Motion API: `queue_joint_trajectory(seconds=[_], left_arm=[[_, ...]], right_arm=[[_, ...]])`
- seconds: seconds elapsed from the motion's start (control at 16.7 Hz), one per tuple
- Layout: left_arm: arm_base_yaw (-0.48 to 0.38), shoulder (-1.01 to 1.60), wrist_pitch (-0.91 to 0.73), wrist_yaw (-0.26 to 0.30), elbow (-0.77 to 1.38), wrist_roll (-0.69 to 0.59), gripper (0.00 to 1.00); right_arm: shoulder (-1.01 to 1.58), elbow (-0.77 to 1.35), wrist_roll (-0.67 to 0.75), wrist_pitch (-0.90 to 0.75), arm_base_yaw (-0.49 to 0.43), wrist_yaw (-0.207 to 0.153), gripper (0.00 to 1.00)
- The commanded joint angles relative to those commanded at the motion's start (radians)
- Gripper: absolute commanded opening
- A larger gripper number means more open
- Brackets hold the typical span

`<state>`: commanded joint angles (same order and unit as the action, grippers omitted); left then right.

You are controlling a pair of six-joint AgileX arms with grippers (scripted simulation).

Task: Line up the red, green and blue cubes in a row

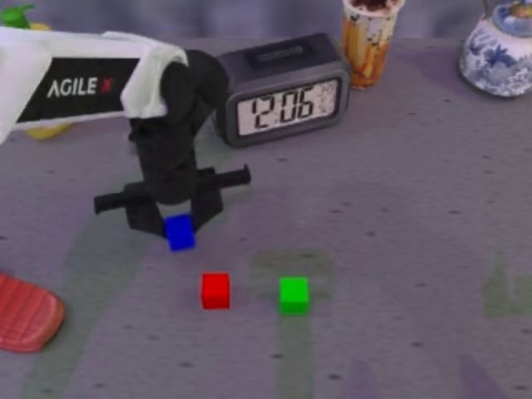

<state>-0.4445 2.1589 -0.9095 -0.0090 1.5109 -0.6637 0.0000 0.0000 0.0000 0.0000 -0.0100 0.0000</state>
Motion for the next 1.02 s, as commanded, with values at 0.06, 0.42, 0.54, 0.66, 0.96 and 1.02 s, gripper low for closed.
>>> queue_joint_trajectory(seconds=[0.06,0.42,0.54,0.66,0.96,1.02], left_arm=[[0.003,-0.014,-0.039,0.0,0.021,-0.001,0.0],[0.01,-0.07,-0.164,0.001,0.094,0.003,0.0],[0.005,-0.066,-0.162,0.0,0.092,0.004,0.0],[-0.007,-0.055,-0.171,0.0,0.107,-0.003,0.0],[-0.152,0.081,-0.289,-0.002,0.327,-0.086,0.0],[-0.192,0.117,-0.322,-0.002,0.402,-0.108,0.0]], right_arm=[[0.0,0.0,0.0,0.0,0.0,0.0,1.0],[0.0,0.0,0.0,0.0,0.0,0.0,1.0],[0.0,0.0,0.0,0.0,0.0,0.0,1.0],[0.0,0.0,0.0,0.0,0.0,0.0,1.0],[0.0,0.0,0.0,0.0,0.0,0.0,1.0],[0.0,0.0,0.0,0.0,0.0,0.0,1.0]])
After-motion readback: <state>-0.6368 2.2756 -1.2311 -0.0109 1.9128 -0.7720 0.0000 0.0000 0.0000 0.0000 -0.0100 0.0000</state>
